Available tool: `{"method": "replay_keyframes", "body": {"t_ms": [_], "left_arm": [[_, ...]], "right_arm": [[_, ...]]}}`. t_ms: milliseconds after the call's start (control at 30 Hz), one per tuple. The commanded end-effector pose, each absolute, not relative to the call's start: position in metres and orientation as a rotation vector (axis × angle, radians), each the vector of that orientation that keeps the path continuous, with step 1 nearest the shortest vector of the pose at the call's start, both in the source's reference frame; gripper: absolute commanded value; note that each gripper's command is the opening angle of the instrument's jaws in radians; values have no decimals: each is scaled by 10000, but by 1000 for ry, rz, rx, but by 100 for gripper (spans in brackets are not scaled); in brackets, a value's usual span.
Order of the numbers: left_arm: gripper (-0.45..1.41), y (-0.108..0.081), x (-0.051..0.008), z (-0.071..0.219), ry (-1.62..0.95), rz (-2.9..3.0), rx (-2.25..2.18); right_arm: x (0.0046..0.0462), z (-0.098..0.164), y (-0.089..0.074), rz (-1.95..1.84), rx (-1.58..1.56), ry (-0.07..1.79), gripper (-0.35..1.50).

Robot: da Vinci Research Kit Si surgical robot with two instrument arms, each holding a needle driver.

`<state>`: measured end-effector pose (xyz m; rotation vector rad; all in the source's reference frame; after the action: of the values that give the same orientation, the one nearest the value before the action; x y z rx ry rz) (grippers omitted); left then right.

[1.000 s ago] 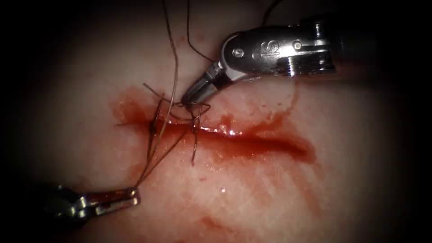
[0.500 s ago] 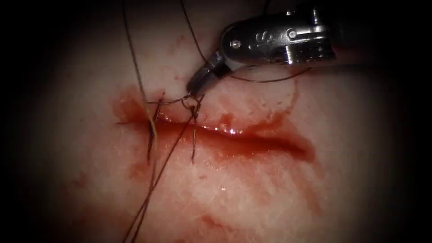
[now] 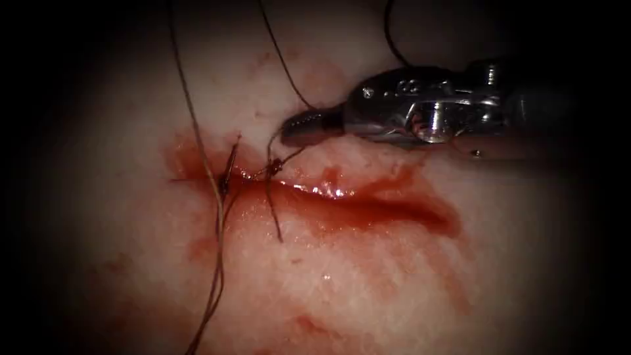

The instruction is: Wound Closure

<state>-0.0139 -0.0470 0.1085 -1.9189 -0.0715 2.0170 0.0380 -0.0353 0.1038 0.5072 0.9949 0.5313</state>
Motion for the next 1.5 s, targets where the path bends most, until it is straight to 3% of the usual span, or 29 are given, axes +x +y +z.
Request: {"method": "replay_keyframes", "body": {"t_ms": [33, 233, 333, 833, 1200, 1500], "left_arm": [[-45, -478, -143, 1088, -76, 2017, -1917], [-45, -484, -143, 1081, -78, 2020, -1916], [-45, -490, -146, 1076, -82, 2018, -1914], [-45, -524, -151, 1064, -112, 2007, -1906], [-45, -558, -155, 1061, -135, 2000, -1897], [-45, -569, -153, 1046, -145, 1997, -1899]], "right_arm": [[390, 1044, -376, 613, 538, 1012, -35], [371, 1041, -370, 959, 532, 1116, -35], [339, 1032, -333, 1116, 407, 1133, -35], [360, 1059, -329, 1026, 337, 1108, -35], [339, 1070, -331, 896, 269, 1085, -35], [363, 1071, -335, 839, 233, 1083, -35]]}}
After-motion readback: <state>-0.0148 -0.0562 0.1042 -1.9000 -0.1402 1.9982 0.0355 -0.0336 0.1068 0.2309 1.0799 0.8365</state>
